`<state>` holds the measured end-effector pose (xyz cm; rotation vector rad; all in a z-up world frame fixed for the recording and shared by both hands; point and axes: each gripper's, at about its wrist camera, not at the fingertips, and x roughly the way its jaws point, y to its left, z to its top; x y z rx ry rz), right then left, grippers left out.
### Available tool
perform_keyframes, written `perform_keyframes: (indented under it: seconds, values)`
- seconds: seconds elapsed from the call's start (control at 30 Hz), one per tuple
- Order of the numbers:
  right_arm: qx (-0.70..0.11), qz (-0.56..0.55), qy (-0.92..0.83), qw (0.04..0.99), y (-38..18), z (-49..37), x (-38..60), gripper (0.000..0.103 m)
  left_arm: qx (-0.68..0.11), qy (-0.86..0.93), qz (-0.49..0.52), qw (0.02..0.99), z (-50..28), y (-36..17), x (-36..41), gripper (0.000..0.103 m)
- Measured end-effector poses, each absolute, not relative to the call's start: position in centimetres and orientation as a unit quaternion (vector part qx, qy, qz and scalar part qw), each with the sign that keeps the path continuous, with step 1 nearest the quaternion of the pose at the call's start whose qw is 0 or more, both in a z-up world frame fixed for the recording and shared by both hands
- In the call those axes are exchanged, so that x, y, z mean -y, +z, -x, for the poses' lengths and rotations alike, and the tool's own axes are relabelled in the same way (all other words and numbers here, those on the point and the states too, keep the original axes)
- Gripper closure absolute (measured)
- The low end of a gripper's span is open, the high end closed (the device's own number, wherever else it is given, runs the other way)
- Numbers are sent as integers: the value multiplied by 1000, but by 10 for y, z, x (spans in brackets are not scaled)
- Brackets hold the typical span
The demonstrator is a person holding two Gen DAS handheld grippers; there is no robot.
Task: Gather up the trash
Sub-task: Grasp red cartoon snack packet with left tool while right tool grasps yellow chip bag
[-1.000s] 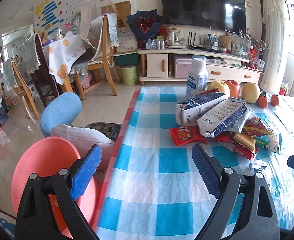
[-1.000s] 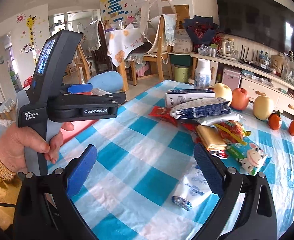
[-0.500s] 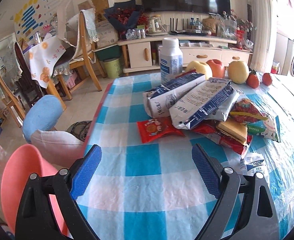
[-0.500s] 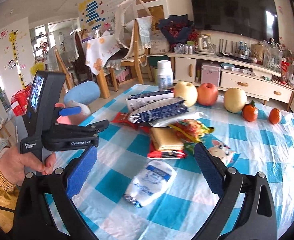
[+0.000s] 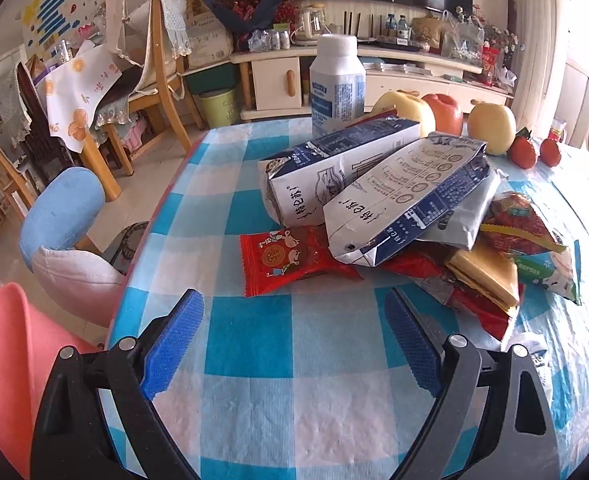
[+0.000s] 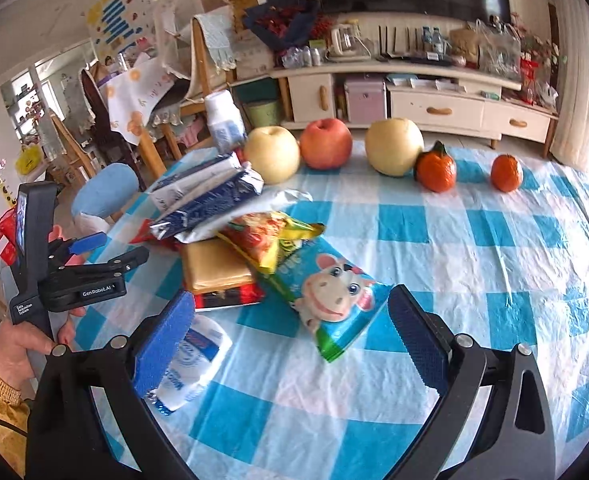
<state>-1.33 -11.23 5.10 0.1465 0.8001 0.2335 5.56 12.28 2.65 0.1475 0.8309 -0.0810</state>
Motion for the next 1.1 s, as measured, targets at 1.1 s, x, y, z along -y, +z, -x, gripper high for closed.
perform_keyframes:
  seconds: [1.1]
  values:
    - [-444,-59,120,886,11,-31,118,5,-433,-18,-57,899,-107,0,-118,25]
